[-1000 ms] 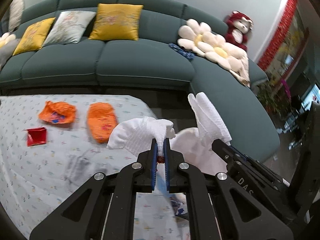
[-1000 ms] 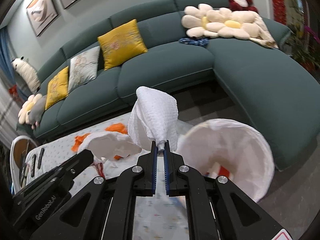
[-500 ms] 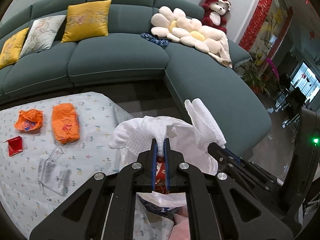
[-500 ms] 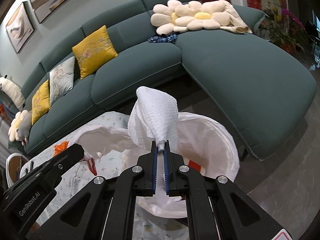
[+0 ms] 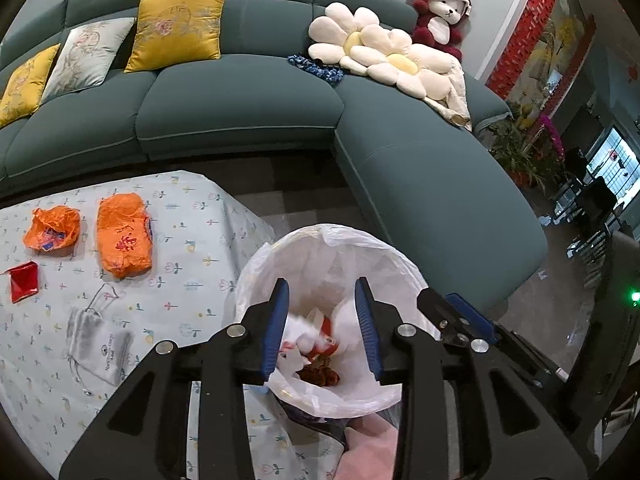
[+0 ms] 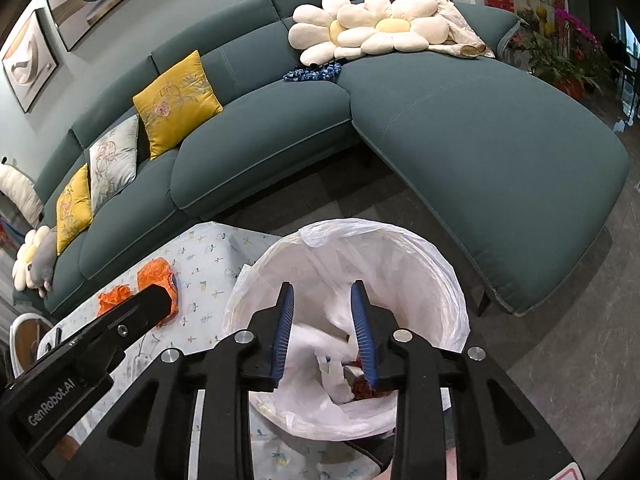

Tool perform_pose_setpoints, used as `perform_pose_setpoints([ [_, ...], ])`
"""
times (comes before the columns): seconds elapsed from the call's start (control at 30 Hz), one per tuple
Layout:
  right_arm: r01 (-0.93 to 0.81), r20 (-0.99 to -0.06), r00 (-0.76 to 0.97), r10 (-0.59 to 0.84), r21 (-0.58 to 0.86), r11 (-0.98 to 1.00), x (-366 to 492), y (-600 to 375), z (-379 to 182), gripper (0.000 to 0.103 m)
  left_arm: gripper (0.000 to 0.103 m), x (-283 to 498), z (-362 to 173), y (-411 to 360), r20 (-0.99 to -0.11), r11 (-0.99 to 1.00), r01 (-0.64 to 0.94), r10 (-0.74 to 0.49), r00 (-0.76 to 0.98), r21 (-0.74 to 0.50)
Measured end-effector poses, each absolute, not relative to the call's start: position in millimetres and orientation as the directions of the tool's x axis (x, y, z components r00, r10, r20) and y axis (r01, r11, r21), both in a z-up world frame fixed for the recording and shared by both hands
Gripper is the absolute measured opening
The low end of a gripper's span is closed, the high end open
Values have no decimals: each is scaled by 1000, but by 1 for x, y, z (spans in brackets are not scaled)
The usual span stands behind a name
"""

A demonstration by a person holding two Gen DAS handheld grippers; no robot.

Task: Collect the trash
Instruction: 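Open left tool over the bin while right tool releases its tissue inside, then move both open tools back toward the grey pouch and orange bags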

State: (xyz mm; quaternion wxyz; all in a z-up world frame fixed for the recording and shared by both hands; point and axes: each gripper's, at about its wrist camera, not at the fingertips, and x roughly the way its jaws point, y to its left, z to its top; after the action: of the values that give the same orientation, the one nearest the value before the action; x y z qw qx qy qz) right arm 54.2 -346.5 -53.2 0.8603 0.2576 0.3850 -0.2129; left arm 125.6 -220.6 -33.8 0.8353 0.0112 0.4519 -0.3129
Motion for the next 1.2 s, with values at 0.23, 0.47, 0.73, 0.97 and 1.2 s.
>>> perform_pose_setpoints([
  [0.23, 550, -766, 621, -167, 274, 789, 60, -341, -48, 37, 38, 132, -33, -208, -763, 820, 505, -501, 408, -268],
  [0.47, 520, -764, 626, -156, 260, 813, 68, -325, -42, 38, 43, 139, -34, -187, -763, 840, 469, -485, 427, -272],
  [0.73, 482, -770, 624, -134, 243, 842, 83, -298, -40, 42, 49, 153, -40, -154, -773, 872, 402, -453, 444, -280],
  [0.97, 446, -776, 620, -116, 227, 866, 99, -272, -38, 46, 55, 165, -46, -121, -779, 897, 342, -421, 465, -280],
  [1.2, 407, -786, 611, -94, 210, 889, 118, -247, -41, 47, 63, 176, -56, -90, -790, 919, 281, -384, 479, -276],
])
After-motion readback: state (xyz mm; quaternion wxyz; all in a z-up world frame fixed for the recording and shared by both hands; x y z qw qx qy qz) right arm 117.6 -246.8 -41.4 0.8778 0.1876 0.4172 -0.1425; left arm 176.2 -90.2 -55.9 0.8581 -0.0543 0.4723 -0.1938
